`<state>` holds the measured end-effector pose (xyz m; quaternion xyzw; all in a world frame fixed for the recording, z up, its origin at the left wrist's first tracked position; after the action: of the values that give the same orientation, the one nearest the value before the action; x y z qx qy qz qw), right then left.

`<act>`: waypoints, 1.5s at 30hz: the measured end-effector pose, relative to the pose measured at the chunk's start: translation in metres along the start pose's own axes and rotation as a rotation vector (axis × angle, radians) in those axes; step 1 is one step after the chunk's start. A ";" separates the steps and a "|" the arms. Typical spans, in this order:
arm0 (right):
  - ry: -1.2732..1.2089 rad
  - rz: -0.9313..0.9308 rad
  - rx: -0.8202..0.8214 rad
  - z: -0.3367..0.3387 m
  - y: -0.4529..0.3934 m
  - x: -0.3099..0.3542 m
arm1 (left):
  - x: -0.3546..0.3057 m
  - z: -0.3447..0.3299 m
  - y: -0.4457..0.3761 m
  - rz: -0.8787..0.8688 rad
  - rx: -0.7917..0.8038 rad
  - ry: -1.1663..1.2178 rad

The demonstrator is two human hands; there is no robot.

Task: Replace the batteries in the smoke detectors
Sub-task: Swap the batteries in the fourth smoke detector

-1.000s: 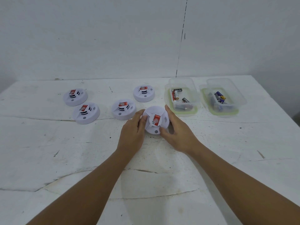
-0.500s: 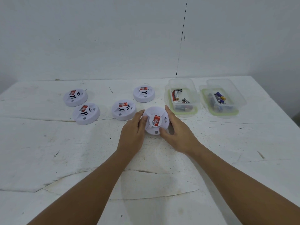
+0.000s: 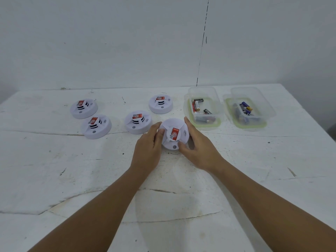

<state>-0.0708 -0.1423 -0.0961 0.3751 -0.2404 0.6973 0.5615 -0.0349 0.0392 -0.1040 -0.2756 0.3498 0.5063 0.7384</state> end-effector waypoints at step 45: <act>0.037 -0.003 -0.007 -0.001 -0.002 -0.002 | 0.001 0.000 0.000 -0.010 0.000 -0.016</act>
<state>-0.0692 -0.1420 -0.0982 0.3607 -0.2319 0.7025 0.5679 -0.0347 0.0396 -0.1046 -0.2731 0.3426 0.5050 0.7437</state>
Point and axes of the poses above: each hand's wrist, its own y-axis away from the middle knuckle, its own z-axis out of the back of the hand, x = y × z, the point moved 3 cm from there along -y, towards the middle knuckle, and after that the axes turned 15 degrees about x, right-handed, at the moved point
